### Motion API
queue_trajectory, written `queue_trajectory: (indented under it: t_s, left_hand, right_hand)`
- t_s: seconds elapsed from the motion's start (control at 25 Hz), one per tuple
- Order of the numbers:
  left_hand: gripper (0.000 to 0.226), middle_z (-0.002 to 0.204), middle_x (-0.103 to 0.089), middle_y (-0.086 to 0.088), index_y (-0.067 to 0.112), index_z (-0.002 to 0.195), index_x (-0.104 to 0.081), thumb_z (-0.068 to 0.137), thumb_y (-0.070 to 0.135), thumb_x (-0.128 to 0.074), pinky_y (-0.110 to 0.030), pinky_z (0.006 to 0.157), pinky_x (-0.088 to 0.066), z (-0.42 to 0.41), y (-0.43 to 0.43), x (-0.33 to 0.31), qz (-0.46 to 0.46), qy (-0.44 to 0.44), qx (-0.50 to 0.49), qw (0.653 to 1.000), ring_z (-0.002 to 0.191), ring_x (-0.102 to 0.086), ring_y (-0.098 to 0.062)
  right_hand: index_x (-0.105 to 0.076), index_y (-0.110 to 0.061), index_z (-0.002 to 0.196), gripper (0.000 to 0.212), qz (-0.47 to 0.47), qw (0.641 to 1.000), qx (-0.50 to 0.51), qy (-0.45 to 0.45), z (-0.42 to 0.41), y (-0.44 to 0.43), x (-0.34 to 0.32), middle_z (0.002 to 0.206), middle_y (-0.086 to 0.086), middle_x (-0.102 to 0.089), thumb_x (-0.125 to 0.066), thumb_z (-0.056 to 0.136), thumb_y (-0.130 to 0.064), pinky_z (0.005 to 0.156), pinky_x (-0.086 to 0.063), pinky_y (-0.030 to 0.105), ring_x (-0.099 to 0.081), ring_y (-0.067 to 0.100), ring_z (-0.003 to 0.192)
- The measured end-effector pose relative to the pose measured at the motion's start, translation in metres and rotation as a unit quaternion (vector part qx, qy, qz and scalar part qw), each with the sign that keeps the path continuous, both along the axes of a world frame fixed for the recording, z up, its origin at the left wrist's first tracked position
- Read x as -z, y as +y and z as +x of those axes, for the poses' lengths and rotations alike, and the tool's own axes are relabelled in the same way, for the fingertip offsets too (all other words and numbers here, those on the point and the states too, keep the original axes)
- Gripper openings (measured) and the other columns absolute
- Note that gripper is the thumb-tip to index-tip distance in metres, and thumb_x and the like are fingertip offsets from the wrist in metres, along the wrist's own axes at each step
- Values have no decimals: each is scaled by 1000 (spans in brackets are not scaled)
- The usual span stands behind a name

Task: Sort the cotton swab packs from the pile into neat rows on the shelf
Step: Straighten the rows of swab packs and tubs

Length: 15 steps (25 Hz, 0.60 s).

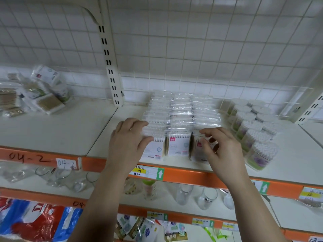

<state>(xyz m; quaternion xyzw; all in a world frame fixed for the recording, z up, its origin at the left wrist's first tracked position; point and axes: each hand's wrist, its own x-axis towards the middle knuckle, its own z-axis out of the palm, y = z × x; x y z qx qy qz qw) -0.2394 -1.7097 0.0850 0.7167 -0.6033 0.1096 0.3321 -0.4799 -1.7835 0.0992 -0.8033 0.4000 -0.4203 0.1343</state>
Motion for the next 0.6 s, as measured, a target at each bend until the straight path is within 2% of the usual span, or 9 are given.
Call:
queue_trajectory:
  t_s: [0.08, 0.24, 0.36, 0.48, 0.6]
  left_hand:
    - [42, 110, -58, 0, 19, 112, -62, 88, 47, -43, -42, 83, -45, 2, 15, -1, -9, -16, -48, 999, 101, -55, -26]
    - [31, 97, -63, 1, 20, 99, -64, 90, 40, -43, -38, 79, -39, 12, 51, 3, -2, -53, -113, 992, 89, -59, -25]
    - [28, 85, -61, 6, 22, 91, -61, 91, 41, -40, -37, 77, -38, 35, 84, 7, 23, -35, -145, 989, 75, -60, -19]
    - [29, 79, -58, 10, 23, 88, -58, 93, 41, -35, -36, 78, -38, 63, 121, 9, 25, -23, -186, 982, 69, -57, -15]
    - [32, 80, -60, 10, 24, 88, -59, 93, 42, -32, -35, 78, -34, 97, 152, 8, 27, -19, -221, 975, 70, -57, -14]
  right_hand:
    - [-67, -17, 101, 20, -5, 1000, -28, 1, 10, 2, -1, 94, -5, -60, -62, 85, -8, 71, -41, 18, -54, 10, 77]
    - [-67, -16, 102, 22, -4, 995, -98, -2, 45, 12, 5, 93, -7, -58, -56, 83, -15, 76, -40, 18, -54, 10, 85]
    - [-67, -15, 103, 24, 3, 988, -153, 11, 83, 28, 9, 95, -5, -59, -55, 83, -16, 78, -37, 10, -53, 8, 88]
    - [-67, -17, 105, 23, 17, 979, -202, 27, 124, 48, 11, 97, -7, -57, -55, 85, -17, 78, -33, 2, -52, 4, 86]
    - [-67, -21, 106, 21, 17, 975, -222, 28, 166, 69, 10, 98, -10, -57, -58, 89, -14, 75, -40, 10, -54, 7, 87]
